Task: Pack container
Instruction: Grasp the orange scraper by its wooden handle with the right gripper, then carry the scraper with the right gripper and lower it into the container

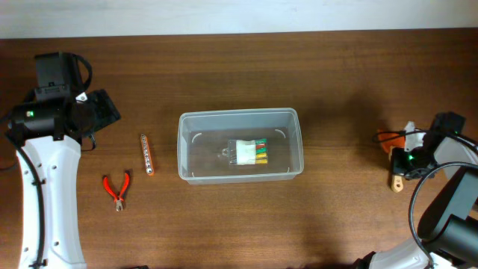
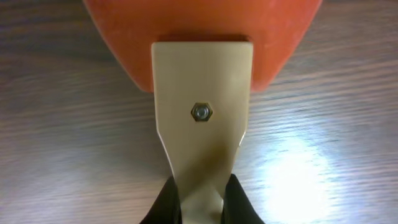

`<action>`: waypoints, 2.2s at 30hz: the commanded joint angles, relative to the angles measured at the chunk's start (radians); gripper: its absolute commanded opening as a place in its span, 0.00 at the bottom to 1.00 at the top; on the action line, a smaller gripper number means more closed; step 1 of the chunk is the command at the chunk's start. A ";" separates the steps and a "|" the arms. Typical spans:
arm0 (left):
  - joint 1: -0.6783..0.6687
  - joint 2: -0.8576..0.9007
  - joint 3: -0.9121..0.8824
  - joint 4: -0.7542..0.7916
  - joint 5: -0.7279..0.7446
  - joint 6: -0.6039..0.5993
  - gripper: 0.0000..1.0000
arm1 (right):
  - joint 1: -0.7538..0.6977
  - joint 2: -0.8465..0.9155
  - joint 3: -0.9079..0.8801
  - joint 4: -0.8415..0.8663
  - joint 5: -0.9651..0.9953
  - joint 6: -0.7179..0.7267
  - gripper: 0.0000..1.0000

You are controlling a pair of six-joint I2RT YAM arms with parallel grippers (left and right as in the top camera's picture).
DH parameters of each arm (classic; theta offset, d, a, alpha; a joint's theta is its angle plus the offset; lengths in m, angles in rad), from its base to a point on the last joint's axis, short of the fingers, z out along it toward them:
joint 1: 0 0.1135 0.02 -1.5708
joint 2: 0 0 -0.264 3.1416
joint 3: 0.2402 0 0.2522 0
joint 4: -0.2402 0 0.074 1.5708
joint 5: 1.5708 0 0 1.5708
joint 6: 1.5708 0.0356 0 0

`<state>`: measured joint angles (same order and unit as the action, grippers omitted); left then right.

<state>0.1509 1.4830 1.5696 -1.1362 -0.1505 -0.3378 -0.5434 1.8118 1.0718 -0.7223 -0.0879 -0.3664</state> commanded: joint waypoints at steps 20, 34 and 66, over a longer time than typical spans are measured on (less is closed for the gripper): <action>0.001 -0.008 0.015 -0.018 -0.011 -0.008 0.72 | 0.703 -0.179 0.650 -0.513 -0.039 -0.264 0.04; 0.001 -0.008 0.015 -0.032 -0.011 -0.009 0.73 | 1.057 -0.034 0.591 -0.497 -0.033 -0.386 0.04; 0.000 -0.008 0.015 -0.055 -0.011 0.080 0.82 | 1.007 0.200 0.603 -0.376 -0.036 -0.436 0.99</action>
<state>0.1509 1.4830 1.5696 -1.1873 -0.1505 -0.3138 0.4686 2.0487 1.6474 -1.0790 -0.1116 -0.8207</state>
